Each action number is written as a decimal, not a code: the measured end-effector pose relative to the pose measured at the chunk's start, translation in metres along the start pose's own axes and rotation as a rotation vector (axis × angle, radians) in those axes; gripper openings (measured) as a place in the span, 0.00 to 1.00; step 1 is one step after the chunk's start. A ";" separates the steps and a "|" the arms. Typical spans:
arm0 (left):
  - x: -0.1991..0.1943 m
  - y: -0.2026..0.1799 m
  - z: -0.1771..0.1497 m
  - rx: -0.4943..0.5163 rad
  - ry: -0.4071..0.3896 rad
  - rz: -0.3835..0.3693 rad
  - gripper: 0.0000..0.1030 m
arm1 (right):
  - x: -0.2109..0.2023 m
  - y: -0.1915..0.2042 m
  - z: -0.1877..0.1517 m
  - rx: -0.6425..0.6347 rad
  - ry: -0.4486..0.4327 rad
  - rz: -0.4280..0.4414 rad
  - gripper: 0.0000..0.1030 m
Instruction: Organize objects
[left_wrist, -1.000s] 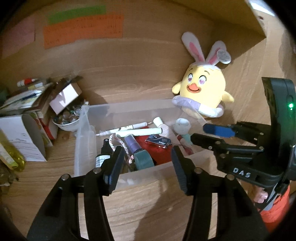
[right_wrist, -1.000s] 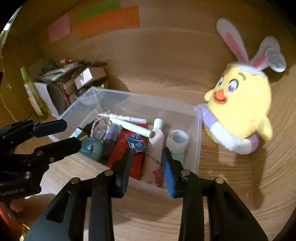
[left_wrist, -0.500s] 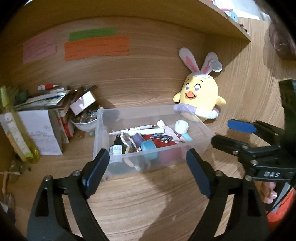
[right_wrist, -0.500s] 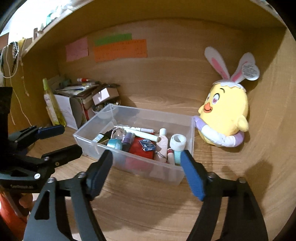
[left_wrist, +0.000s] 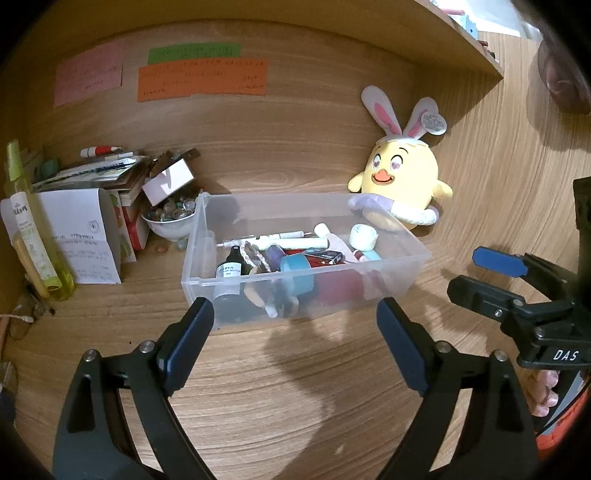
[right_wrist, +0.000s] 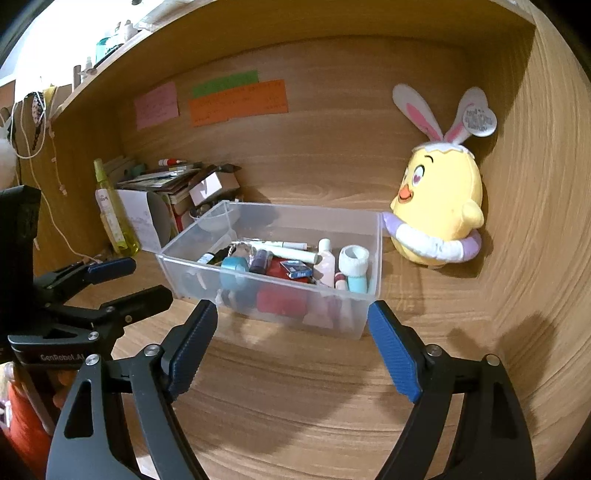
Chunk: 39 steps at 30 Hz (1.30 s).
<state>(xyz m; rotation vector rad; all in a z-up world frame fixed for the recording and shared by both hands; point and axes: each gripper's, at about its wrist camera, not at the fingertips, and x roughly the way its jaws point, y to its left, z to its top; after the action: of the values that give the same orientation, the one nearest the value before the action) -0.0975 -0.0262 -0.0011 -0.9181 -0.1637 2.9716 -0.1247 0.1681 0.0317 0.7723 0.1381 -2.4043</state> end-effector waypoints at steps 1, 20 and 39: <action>0.001 0.000 0.000 -0.001 0.001 -0.001 0.88 | 0.001 0.000 -0.001 0.001 0.003 0.000 0.79; 0.003 -0.002 0.001 -0.002 0.004 -0.005 0.89 | 0.003 0.003 -0.002 -0.002 0.013 0.010 0.79; -0.005 -0.005 0.002 -0.011 -0.010 -0.016 0.95 | 0.001 0.001 -0.002 0.000 0.013 0.014 0.80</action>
<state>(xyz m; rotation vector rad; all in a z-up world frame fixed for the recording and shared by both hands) -0.0947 -0.0216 0.0042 -0.8994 -0.1863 2.9635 -0.1240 0.1667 0.0295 0.7859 0.1378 -2.3865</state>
